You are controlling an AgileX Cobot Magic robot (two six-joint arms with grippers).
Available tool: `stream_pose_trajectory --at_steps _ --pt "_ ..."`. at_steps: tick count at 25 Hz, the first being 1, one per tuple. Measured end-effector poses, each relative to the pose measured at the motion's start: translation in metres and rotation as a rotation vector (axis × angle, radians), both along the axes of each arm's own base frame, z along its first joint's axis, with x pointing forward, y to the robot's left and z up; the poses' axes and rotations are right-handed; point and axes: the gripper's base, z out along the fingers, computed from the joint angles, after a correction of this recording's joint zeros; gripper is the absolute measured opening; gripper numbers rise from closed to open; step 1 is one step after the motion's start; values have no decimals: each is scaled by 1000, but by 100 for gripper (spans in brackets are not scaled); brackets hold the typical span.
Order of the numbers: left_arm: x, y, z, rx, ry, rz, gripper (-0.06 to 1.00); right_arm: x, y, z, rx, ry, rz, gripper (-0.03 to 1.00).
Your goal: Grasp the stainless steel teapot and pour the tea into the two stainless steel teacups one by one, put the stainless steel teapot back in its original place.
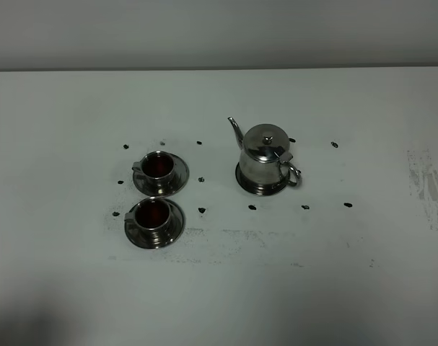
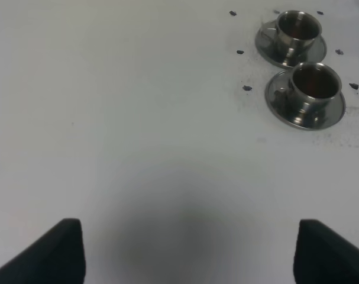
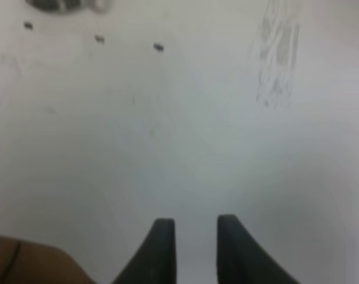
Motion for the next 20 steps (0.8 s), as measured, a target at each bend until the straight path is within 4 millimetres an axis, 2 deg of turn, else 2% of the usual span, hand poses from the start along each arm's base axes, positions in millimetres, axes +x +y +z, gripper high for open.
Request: stream_pose_trajectory --at_steps 7,20 --pt "0 0 0 0 0 0 69 -22 3 1 29 -136 15 17" --pt "0 0 0 -1 0 1 69 -24 3 1 33 -142 16 17"
